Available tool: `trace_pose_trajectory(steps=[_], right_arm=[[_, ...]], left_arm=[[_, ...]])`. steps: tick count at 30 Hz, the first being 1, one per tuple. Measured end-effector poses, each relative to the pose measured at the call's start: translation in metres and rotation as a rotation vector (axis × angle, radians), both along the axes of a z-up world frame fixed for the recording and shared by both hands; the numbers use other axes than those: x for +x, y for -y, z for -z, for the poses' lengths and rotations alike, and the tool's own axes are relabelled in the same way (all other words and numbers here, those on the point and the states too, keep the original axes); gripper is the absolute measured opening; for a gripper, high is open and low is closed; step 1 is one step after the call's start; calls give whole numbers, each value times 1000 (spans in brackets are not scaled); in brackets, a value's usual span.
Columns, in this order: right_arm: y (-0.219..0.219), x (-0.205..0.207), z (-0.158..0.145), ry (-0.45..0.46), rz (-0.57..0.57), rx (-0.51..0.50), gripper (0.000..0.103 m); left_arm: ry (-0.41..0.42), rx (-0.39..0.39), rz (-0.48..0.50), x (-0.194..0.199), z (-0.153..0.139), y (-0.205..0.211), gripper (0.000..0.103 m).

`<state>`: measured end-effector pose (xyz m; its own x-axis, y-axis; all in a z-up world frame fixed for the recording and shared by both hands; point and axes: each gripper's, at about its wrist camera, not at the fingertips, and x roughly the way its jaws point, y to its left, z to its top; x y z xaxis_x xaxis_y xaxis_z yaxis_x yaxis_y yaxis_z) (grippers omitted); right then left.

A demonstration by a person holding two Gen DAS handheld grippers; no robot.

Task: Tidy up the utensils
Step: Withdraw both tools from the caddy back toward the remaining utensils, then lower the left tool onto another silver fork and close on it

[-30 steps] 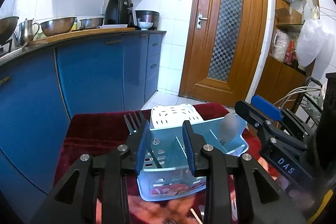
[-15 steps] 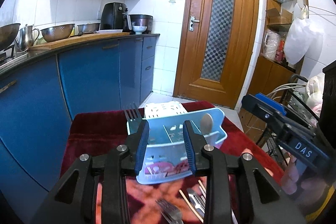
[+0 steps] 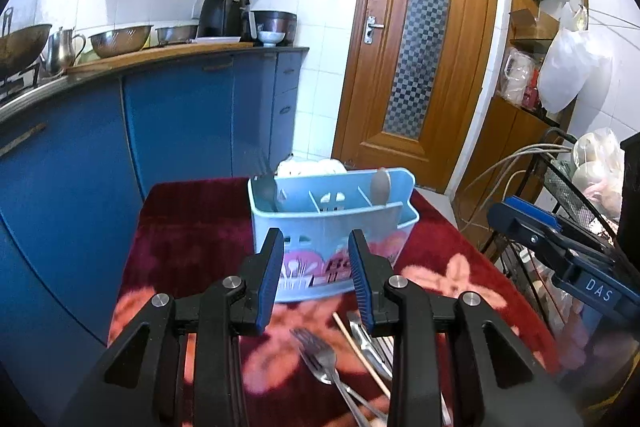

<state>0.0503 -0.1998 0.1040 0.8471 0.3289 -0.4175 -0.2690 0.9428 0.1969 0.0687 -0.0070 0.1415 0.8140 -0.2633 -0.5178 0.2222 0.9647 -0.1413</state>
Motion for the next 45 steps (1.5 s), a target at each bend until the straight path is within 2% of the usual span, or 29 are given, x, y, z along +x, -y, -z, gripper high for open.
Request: trace_pose_trajectory(steps=[11, 23, 28, 34, 41, 45], right_arm=[[10, -11, 41, -171, 23, -7, 55], [13, -8, 88, -314, 42, -4, 55], [14, -7, 101, -342, 47, 5, 55], [15, -3, 113, -372, 54, 9, 55], [17, 0, 122, -398, 57, 16, 55], [18, 2, 126, -406, 54, 20, 55]], left_arm=[[-110, -3, -20, -13, 32, -7, 34], [-246, -34, -12, -2, 82, -6, 34], [-306, -60, 14, 3, 102, -1, 34], [-336, -73, 45, 6, 115, 7, 34], [-350, -67, 71, 8, 122, 15, 21], [-371, -45, 61, 12, 127, 20, 21]])
